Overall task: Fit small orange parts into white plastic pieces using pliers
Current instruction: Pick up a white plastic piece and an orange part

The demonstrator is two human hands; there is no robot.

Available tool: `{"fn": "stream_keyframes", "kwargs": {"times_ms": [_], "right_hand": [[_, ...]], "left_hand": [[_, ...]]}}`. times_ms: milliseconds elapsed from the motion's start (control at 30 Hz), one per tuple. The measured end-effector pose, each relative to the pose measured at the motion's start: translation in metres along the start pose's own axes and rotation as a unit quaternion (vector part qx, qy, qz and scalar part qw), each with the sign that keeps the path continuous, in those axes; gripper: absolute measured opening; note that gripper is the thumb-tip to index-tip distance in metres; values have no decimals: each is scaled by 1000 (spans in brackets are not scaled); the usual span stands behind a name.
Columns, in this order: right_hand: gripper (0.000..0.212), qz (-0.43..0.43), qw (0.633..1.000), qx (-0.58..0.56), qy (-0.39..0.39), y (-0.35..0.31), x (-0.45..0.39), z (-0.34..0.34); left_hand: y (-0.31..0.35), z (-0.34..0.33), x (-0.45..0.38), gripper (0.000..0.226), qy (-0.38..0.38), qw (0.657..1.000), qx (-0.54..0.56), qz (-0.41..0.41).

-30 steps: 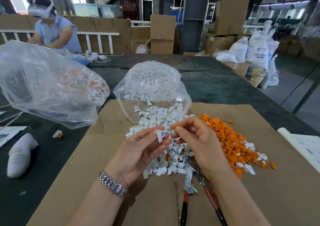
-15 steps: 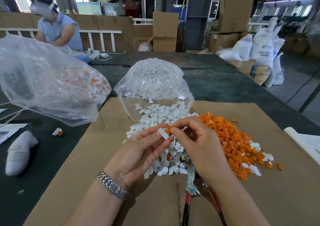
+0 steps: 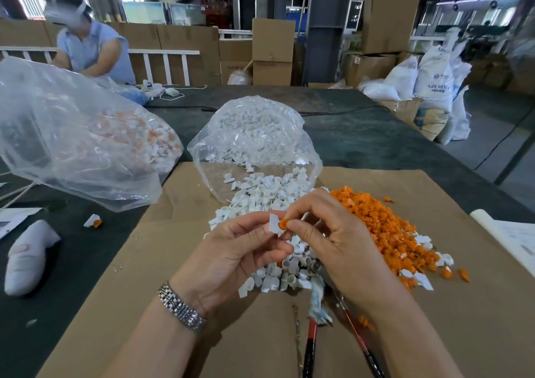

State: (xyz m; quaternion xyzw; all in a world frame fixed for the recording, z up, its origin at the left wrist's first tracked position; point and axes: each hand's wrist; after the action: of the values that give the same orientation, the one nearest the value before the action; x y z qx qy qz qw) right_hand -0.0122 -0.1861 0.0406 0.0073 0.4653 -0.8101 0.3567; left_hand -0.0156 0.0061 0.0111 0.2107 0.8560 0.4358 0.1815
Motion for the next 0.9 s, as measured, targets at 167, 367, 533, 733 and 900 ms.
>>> {"fn": "stream_keyframes", "kwargs": {"times_ms": [167, 367, 533, 733, 900], "right_hand": [[8, 7, 1000, 0, -30, -1, 4, 8], [13, -47, 995, -89, 25, 1, 2, -2], [4, -82, 976, -187, 79, -1, 1, -4], [13, -117, 977, -136, 110, -7, -2, -11], [3, -126, 978, -108, 125, -7, 0, -13]], "left_hand": [[3, 1, 3, 40, -41, 998, 23, 28], [1, -1, -1, 31, 12, 999, -40, -29], [0, -5, -1, 32, 66, 992, -93, -61], [-2, -11, 0, 20, 82, 974, -196, -82], [-1, -13, 0, 22, 94, 973, -197, -70]]}}
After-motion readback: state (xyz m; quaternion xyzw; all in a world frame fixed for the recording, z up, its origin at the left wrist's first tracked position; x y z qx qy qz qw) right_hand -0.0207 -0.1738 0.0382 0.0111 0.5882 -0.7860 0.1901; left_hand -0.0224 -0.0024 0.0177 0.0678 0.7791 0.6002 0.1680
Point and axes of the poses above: each hand's wrist, its own x-axis away from the middle knuckle, its own z-axis out of the back of the hand, y = z × x, and after that the axes turned 14 degrees about -y, right-handed
